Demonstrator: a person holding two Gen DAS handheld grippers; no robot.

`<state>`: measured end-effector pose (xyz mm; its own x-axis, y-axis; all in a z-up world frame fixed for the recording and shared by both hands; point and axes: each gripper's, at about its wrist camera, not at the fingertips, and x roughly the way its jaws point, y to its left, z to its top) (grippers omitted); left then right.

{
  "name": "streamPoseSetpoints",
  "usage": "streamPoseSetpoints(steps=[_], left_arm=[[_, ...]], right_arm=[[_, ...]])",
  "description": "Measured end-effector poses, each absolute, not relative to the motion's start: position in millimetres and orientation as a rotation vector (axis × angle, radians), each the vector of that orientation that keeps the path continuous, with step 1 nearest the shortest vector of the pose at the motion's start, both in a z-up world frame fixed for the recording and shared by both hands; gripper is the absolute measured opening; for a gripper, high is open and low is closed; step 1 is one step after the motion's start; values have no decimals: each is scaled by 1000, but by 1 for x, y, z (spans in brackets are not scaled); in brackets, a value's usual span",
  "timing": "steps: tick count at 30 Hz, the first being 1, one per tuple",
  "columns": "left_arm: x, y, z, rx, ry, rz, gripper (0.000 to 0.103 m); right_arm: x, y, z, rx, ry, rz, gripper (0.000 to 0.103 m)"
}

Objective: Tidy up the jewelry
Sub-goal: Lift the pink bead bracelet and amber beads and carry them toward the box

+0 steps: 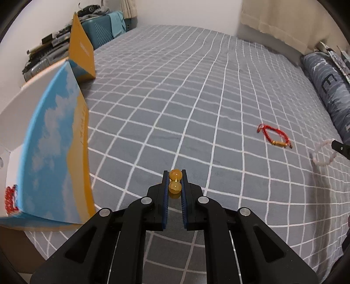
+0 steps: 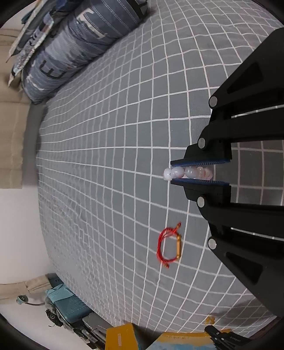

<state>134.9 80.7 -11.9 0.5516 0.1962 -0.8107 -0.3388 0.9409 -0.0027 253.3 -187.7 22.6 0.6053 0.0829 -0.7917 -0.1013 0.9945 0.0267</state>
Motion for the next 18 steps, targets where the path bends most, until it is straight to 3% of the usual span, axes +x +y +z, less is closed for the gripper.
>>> streamPoseSetpoints(steps=[18], left_arm=[[109,111,64,-169,883,307,9]], right_arm=[[211,-126,85,-20,846,176,10]])
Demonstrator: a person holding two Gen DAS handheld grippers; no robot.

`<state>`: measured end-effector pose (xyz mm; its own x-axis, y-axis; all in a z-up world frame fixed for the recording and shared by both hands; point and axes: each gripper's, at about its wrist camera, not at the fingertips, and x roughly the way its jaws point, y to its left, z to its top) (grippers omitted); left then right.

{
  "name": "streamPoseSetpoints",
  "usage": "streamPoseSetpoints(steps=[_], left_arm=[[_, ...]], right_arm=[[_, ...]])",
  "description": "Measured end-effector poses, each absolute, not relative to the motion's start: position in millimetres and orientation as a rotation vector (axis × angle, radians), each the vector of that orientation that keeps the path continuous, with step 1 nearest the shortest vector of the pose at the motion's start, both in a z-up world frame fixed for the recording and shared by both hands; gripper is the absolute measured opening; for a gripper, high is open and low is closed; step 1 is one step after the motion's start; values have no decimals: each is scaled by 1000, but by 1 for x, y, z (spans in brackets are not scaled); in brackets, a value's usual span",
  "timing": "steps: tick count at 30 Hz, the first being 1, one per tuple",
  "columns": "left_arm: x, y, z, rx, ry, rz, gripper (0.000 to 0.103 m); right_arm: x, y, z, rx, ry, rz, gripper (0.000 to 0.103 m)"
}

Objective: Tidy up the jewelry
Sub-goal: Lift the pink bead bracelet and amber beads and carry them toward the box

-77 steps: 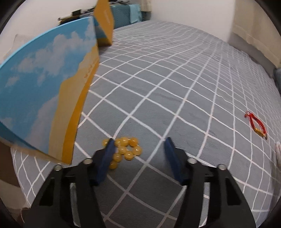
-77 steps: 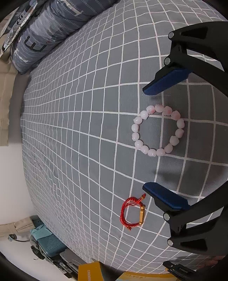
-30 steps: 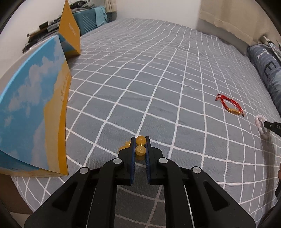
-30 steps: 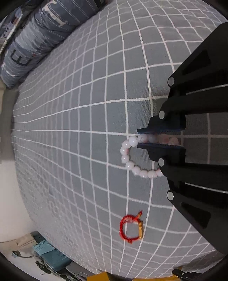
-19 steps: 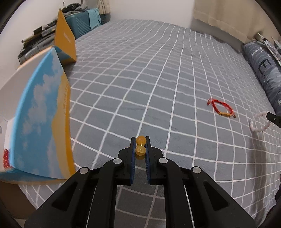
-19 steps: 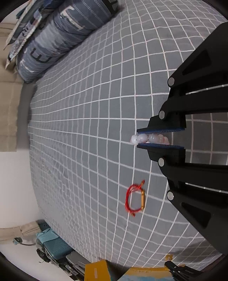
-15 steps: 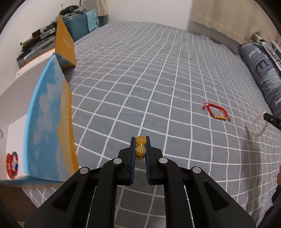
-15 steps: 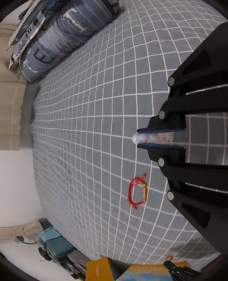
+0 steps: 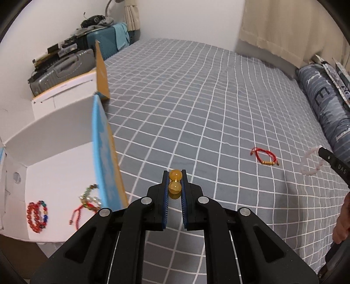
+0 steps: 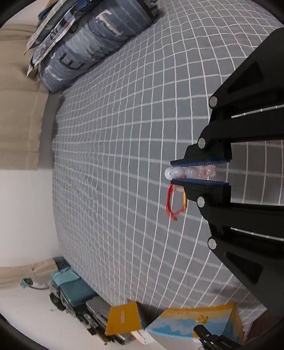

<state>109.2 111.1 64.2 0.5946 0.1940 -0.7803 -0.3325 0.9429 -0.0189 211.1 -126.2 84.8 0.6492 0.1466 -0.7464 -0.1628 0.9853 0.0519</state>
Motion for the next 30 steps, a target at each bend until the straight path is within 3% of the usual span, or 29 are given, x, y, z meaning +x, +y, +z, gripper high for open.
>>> streamPoseSetpoints(steps=[30], left_arm=[[12,248,144,-219,802,520,9]], right_arm=[[121,82,172,-116,707,487,10]])
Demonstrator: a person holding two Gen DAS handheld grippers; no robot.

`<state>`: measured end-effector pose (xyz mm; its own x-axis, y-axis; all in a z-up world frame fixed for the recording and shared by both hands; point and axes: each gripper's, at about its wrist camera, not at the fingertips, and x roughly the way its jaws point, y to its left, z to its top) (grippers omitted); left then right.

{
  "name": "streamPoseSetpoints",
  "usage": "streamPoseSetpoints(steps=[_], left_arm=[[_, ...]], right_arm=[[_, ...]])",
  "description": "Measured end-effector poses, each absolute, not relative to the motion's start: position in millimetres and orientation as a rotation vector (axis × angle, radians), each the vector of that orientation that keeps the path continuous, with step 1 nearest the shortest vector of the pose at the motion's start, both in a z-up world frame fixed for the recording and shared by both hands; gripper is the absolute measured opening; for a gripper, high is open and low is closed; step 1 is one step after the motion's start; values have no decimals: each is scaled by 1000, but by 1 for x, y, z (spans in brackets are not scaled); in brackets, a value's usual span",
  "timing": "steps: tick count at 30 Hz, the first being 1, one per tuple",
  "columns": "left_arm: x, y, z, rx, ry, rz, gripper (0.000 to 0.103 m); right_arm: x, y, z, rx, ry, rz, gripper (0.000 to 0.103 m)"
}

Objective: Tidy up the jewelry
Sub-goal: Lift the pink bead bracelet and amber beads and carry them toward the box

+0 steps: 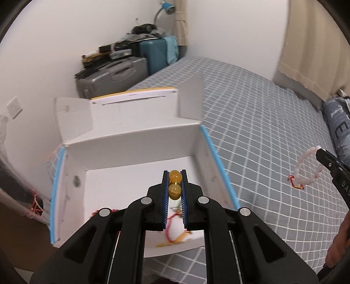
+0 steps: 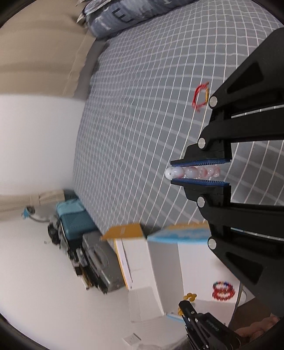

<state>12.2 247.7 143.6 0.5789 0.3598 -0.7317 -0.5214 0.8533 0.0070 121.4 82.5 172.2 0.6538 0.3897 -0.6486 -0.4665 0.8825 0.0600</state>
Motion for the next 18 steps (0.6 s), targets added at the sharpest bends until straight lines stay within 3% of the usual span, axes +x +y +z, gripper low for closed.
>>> streamPoseSetpoints(steps=[18], left_arm=[[-36,341,113,-316,855,620,9]], right_arm=[[76,219,146,-232,706,690,10]])
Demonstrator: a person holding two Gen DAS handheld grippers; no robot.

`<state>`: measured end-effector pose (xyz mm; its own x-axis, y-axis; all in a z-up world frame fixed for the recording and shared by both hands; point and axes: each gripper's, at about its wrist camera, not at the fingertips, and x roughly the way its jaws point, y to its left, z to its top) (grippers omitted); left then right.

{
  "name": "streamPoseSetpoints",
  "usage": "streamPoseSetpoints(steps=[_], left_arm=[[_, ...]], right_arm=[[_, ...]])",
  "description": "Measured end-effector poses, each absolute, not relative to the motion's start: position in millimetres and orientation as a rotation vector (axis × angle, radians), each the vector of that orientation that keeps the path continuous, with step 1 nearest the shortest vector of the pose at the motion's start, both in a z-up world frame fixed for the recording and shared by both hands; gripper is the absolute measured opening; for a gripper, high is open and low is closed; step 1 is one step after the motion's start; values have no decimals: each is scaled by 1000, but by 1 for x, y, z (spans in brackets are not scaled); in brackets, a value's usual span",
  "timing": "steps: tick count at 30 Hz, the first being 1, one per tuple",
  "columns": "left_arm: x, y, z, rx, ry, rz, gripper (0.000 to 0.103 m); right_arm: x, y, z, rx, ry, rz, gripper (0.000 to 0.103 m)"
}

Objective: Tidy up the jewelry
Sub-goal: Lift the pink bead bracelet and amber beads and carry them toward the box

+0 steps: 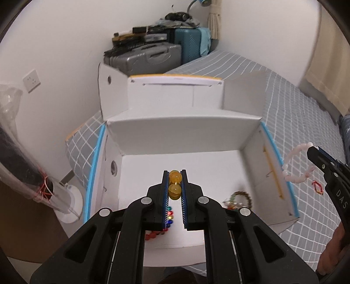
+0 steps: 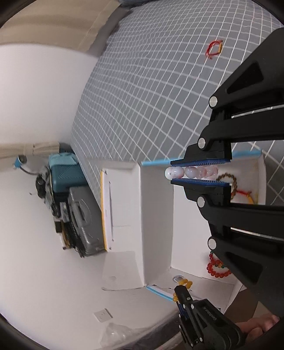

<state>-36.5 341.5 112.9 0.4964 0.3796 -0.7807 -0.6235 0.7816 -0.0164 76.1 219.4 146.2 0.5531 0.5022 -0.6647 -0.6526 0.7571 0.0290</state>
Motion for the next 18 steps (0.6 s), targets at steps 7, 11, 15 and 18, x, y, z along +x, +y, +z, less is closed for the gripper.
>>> streamPoseSetpoints(steps=[7,11,15,18], left_arm=[[-35,366,83,-337,912,654,9],[-34,376,66,-356,945,658,9],[-31,380,49,-360,983,657,9],[-29,380,42,-359,1003,662,9]], right_arm=[[79,256,113,-285,757,710,10],[82,271,94,-318,792,715,10],[84,282,74,-349,835,715,10],[86,287,65,-360,863,720,10]])
